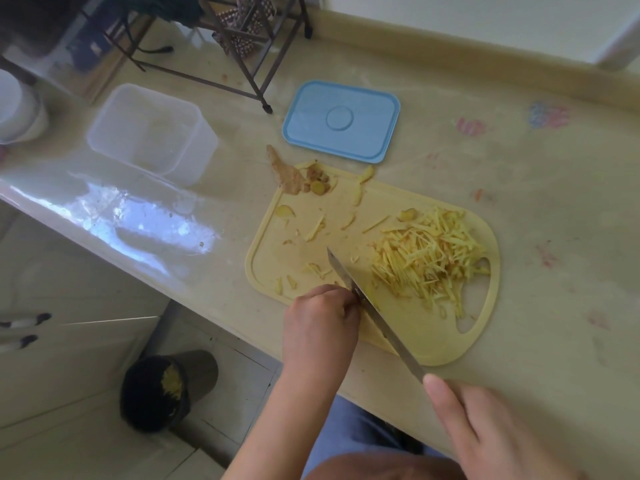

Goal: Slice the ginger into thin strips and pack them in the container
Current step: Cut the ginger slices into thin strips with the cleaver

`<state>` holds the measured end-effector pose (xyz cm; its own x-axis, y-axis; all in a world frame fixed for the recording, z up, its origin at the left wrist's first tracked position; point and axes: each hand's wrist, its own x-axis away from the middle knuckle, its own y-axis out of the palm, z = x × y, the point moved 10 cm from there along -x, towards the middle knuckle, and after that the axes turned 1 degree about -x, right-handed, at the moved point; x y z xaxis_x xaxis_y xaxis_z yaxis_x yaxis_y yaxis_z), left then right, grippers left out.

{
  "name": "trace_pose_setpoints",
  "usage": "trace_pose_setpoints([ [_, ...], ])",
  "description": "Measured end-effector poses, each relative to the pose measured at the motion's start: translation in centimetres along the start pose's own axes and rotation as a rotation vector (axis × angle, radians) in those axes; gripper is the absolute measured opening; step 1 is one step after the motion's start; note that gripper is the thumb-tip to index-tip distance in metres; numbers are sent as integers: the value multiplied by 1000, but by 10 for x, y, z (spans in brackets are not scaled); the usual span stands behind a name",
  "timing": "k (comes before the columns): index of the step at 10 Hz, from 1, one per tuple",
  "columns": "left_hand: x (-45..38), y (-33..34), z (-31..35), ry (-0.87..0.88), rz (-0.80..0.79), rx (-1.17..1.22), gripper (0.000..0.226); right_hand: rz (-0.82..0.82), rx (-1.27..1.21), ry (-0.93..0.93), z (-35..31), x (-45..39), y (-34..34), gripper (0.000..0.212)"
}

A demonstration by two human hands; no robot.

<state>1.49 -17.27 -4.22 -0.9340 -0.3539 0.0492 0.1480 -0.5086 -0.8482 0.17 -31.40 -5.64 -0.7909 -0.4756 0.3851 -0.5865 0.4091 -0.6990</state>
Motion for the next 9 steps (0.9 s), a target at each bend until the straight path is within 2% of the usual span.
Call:
trace_pose_setpoints([
  [1,-1,1,-4,-18,-7,26,19,43,-234,126,4,30,-52,70],
  [2,0,1,-10,-116,-65,69,20,-101,-242,141,26,9,-11,76],
  [3,0,4,-17,-216,-117,104,22,4,-273,219,36,32,-31,82],
  [4,0,4,-22,-286,-114,151,23,134,-242,189,33,42,-34,90],
  [5,-1,4,-23,-294,-104,163,30,92,-231,171,33,39,-29,97],
  [6,-3,6,-23,-307,-132,154,30,88,-214,151,35,36,-29,94],
  [7,-3,8,-25,-344,-150,157,23,104,-95,91,35,34,-24,88],
  [9,-3,7,-27,-386,-157,183,20,-5,-216,139,38,25,-14,78],
])
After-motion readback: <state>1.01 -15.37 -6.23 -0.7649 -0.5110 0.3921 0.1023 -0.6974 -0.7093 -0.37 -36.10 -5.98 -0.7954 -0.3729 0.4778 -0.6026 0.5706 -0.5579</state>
